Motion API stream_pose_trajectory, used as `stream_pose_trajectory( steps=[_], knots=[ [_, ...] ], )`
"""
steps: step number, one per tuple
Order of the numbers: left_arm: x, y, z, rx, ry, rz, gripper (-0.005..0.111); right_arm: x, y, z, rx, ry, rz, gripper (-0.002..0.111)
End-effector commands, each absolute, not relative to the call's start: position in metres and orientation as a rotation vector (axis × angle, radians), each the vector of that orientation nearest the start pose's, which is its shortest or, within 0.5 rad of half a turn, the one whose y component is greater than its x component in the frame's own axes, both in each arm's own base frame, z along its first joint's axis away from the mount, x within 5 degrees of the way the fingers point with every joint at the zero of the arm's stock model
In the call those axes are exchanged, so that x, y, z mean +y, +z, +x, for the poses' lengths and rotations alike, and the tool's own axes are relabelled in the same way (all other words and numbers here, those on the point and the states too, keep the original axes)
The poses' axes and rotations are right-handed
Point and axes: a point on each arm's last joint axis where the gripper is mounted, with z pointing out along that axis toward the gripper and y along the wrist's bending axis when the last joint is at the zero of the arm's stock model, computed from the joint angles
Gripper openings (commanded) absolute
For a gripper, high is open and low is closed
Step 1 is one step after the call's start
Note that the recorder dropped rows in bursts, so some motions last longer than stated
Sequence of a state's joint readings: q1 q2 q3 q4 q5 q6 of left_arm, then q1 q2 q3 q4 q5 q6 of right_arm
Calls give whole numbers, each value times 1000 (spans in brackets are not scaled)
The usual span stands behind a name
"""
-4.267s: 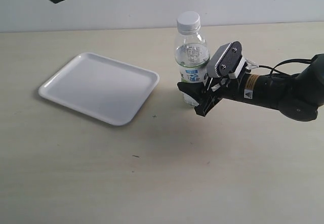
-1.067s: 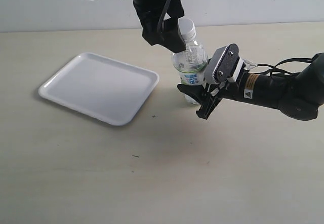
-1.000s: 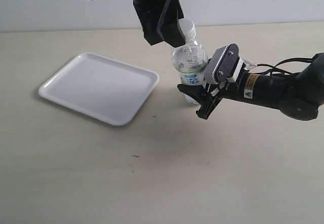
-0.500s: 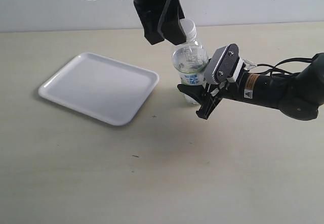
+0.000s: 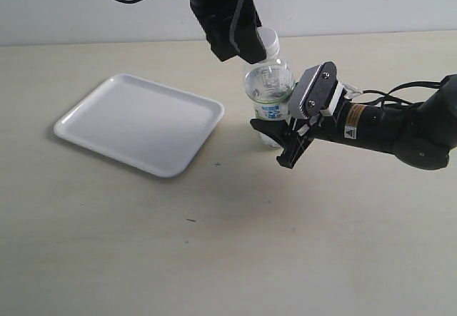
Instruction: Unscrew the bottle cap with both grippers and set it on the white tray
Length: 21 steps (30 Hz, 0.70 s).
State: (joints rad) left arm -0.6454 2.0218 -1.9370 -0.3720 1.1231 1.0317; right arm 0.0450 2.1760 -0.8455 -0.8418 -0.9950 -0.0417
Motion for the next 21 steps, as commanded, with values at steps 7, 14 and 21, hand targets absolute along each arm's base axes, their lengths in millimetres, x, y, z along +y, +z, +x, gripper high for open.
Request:
stream_pose_trajectory(
  steps=[7,14,21],
  knots=[
    [-297,310,337,2122,-525,1554,0,71,65,354,1715,288,-1017,0],
    [-298,310,336,2198,-572,1468,0,71,65,354,1720,295,-1008,0],
    [-298,310,335,2201,-577,1474,3,71,65,354,1729,308,-997,0]
  ],
)
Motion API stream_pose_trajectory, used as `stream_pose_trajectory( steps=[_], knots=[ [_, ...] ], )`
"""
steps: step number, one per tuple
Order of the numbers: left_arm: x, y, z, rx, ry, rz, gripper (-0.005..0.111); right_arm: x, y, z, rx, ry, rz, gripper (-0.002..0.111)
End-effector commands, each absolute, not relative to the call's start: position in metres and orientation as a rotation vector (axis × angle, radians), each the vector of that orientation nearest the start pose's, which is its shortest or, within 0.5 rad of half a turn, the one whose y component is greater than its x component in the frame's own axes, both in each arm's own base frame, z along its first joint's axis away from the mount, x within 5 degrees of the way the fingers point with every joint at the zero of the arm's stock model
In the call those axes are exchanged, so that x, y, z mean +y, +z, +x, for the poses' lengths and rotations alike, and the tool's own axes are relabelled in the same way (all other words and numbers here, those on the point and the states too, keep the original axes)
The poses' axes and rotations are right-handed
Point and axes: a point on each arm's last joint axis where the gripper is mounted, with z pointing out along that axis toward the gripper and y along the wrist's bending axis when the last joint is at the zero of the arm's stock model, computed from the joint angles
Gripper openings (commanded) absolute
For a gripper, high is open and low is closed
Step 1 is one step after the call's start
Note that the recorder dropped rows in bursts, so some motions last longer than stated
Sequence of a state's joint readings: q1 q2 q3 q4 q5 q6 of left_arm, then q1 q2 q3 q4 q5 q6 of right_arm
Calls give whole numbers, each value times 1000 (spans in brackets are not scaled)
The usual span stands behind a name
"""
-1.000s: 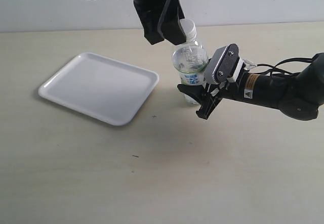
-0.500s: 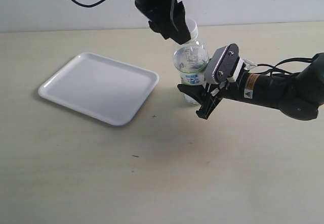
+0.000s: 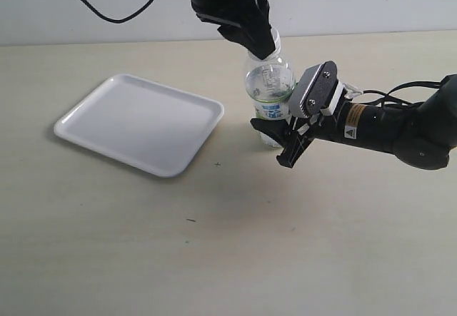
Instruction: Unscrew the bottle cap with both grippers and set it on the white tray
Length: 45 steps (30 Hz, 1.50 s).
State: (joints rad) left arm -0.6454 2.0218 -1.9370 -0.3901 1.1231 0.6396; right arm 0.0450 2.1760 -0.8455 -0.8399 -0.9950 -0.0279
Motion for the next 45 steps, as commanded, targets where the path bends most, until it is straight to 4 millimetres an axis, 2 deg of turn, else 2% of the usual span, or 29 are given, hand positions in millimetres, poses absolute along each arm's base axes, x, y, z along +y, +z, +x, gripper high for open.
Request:
stream_pose_trajectory(
  steps=[1,2,3,5,7,9,19,25,36,45],
  knots=[
    [-298,310,335,2199,-577,1475,6,71,65,354,1729,308,-997,0],
    [-298,310,335,2197,-574,1479,15,71,65,354,1732,314,-994,0],
    [-297,310,336,2193,-566,1485,20,71,65,354,1732,314,-994,0],
    [-297,310,337,2187,-542,1483,42,71,65,354,1732,314,-994,0],
    [-297,310,338,2181,-540,1476,52,71,65,354,1732,314,-994,0],
    [-297,310,338,2163,-533,1498,57,71,65,354,1732,314,-994,0],
    [-299,312,342,2071,-497,1523,59,71,65,354,1733,312,-995,0],
    [-297,313,343,1964,-411,1644,59,71,65,354,1739,310,-997,0],
    [-298,314,345,1630,-268,1900,58,71,65,354,1739,309,-995,0],
    [-296,312,342,1571,-258,1999,58,70,64,354,1751,301,-995,0]
  ],
)
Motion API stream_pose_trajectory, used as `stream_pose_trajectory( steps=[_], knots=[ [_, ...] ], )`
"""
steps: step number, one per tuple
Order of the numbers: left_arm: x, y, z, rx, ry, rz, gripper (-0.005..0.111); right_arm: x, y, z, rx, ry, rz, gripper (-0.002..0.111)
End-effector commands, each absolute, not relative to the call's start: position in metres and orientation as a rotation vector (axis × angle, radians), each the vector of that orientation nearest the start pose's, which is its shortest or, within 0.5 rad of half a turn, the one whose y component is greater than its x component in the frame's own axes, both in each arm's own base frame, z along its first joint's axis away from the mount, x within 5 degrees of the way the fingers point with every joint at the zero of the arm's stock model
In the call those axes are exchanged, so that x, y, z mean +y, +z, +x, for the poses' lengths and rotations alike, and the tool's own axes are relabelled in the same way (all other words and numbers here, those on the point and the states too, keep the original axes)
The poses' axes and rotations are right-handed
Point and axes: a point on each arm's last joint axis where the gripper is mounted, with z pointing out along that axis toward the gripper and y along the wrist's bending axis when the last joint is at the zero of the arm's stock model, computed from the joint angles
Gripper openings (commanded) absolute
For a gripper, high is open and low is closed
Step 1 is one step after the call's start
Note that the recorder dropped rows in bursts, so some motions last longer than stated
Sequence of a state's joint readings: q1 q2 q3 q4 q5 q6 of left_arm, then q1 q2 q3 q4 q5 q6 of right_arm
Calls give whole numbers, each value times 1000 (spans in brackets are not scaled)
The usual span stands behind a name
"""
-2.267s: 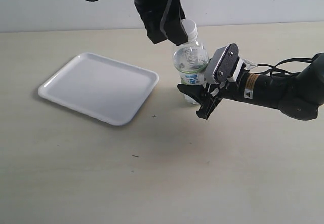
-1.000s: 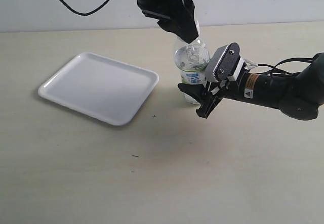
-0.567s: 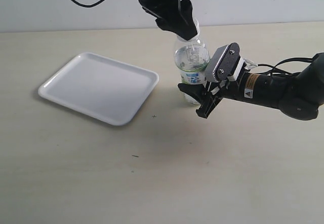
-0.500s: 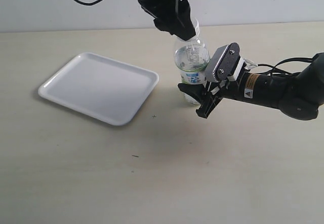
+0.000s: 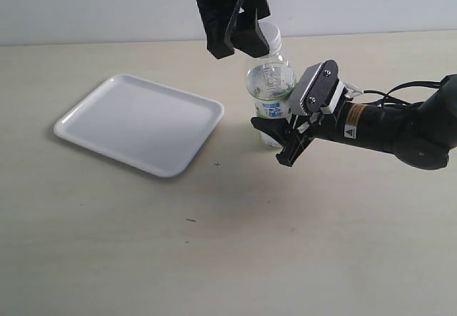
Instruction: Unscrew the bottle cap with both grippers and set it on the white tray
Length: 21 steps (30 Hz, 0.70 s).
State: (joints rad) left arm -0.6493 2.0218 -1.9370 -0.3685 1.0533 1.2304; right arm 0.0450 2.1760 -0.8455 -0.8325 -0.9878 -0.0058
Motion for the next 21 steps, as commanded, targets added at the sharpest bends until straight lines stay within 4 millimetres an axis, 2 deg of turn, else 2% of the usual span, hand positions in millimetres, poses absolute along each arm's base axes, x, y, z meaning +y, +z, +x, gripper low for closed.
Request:
stream_pose_trajectory(
  steps=[1,21],
  knots=[
    [-296,312,342,1572,-256,2002,58,70,63,354,1755,299,-997,0],
    [-295,311,340,1578,-263,2024,58,70,63,354,1757,301,-994,0]
  ],
)
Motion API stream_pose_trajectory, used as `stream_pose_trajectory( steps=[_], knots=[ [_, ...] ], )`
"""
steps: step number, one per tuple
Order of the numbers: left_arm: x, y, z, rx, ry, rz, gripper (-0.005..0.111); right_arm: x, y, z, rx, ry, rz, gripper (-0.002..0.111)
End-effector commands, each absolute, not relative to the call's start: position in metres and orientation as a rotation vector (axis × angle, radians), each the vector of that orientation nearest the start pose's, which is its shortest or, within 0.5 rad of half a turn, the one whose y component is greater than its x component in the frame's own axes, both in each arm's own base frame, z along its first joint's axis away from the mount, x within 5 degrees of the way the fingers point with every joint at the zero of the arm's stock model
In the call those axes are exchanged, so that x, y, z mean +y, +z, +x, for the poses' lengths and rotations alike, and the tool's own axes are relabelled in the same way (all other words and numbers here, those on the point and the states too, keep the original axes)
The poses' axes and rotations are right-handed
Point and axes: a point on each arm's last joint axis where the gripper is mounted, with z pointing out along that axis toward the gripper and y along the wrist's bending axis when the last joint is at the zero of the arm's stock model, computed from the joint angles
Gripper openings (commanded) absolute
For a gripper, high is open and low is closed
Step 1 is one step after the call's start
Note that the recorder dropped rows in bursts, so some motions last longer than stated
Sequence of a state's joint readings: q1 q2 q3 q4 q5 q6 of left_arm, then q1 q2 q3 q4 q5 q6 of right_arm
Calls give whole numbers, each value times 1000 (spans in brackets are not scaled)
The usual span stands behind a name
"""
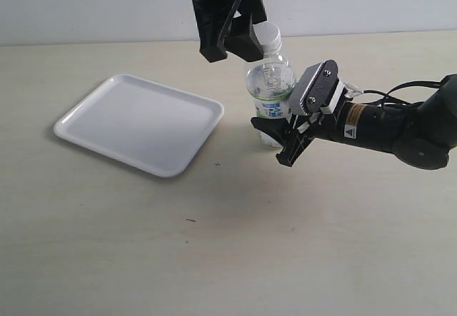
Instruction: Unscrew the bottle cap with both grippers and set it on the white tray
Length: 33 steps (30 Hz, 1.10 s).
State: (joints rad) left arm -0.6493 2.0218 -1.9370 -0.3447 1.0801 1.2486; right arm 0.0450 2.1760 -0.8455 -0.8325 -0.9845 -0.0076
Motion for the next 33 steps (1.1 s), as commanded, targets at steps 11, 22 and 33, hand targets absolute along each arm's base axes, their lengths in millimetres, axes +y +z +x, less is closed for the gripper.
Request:
stream_pose_trajectory(
  steps=[11,22,33],
  knots=[
    [-297,311,339,1519,-274,2055,58,70,63,354,1757,301,-994,0],
    [-300,306,342,1505,-281,2053,58,70,63,354,1758,300,-989,0],
    [-301,302,345,1510,-273,2045,56,69,64,355,1765,293,-966,0]
  ],
)
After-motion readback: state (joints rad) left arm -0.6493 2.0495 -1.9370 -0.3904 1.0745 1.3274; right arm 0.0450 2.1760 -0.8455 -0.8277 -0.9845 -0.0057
